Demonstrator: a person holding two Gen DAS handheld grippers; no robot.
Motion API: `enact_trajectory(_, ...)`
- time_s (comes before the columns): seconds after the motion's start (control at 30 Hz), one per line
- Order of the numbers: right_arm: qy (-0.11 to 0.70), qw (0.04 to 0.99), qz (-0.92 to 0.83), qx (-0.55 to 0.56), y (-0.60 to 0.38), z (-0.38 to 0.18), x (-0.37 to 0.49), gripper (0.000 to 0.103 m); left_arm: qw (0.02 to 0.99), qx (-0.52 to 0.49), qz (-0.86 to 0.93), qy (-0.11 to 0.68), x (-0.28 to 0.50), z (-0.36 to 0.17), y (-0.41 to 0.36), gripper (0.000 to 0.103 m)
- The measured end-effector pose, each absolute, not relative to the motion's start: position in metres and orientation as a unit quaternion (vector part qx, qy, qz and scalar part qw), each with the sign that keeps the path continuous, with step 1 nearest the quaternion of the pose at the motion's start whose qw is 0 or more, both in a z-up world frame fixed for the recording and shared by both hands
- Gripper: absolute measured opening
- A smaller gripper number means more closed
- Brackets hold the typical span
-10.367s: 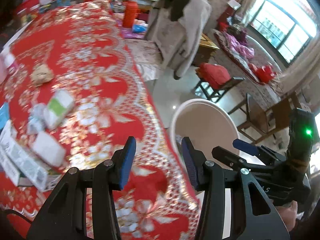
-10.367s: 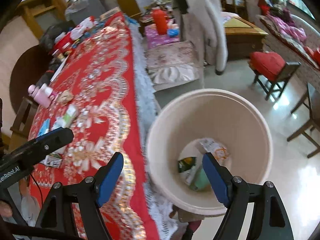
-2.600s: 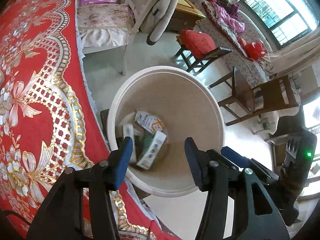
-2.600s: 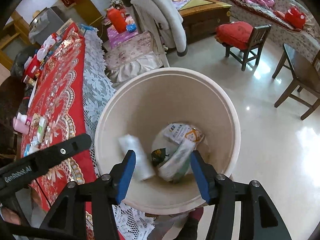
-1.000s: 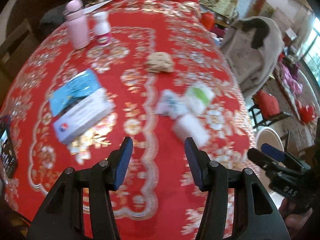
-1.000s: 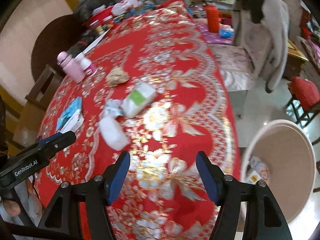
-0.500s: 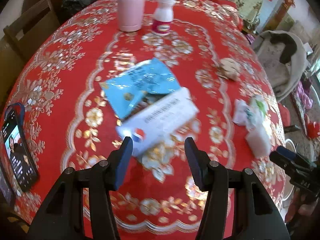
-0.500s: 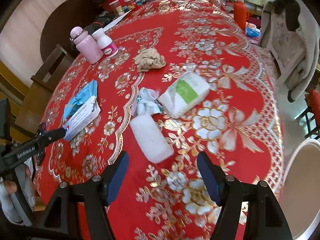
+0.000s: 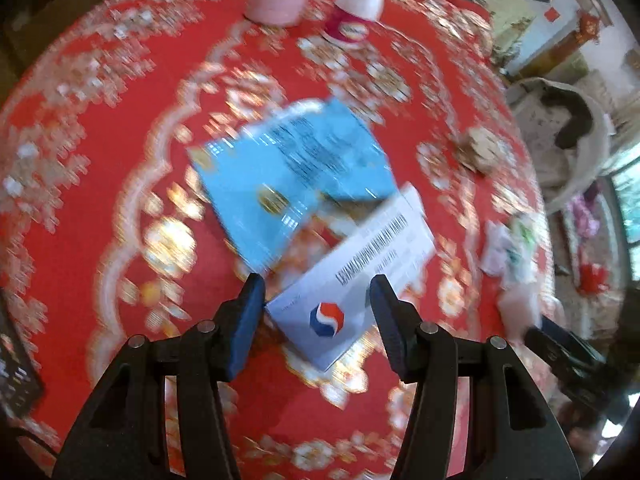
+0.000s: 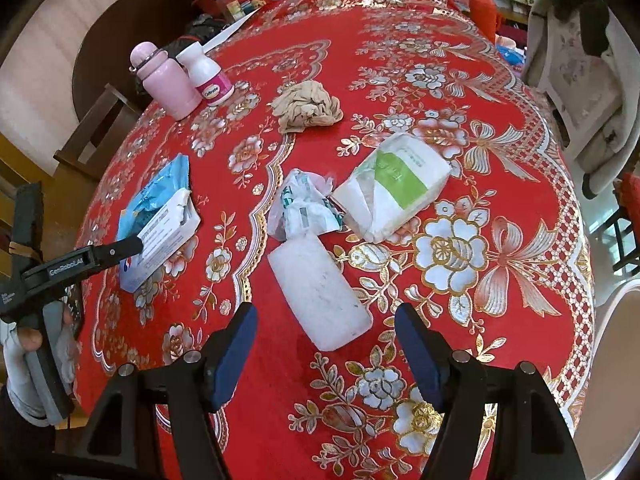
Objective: Collect trash
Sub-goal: 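Grasp the Levamlodipine tablet box with the left tool while the right tool grasps the white foam block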
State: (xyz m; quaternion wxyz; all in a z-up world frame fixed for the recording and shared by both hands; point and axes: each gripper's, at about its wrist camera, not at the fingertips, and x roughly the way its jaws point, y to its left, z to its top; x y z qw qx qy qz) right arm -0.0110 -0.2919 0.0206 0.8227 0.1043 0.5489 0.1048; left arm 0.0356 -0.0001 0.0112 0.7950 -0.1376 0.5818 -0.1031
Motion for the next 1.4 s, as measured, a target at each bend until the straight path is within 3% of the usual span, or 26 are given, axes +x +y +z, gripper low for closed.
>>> enact_trajectory(0.57, 0.536, 0.833, 0.113, 0.077, -0.286, 0.018, -0.004, 0.069, 0.815, -0.055, -0.132, 0.561, 0.027, 0.031, -0.072, 0.055)
enact_trajectory(0.7, 0.538, 0.831, 0.117, 0.077, -0.285, 0.015, -0.005, 0.046, 0.823, -0.019, -0.113, 0.556, 0.032, 0.029, -0.082, 0.055)
enact_trajectory(0.83, 0.531, 0.835, 0.123, 0.074, -0.285, 0.017, -0.011, 0.036, 0.829, -0.008, -0.097, 0.551, 0.035, 0.026, -0.08, 0.055)
enact_trajectory(1.17, 0.52, 0.839, 0.124, 0.098, -0.295, 0.023, -0.018, 0.035, 0.812, 0.008, -0.116, 0.572, 0.037, 0.01, -0.092, 0.055)
enact_trajectory(1.23, 0.515, 0.842, 0.125, 0.101, -0.297, 0.027, -0.023, 0.035, 0.813, 0.0, -0.115, 0.571, 0.034, 0.011, -0.091, 0.044)
enact_trajectory(1.4, 0.507, 0.846, 0.129, 0.101, -0.3, 0.037, -0.031, 0.035, 0.824, 0.002, -0.116, 0.554, 0.022, 0.025, -0.1, 0.044)
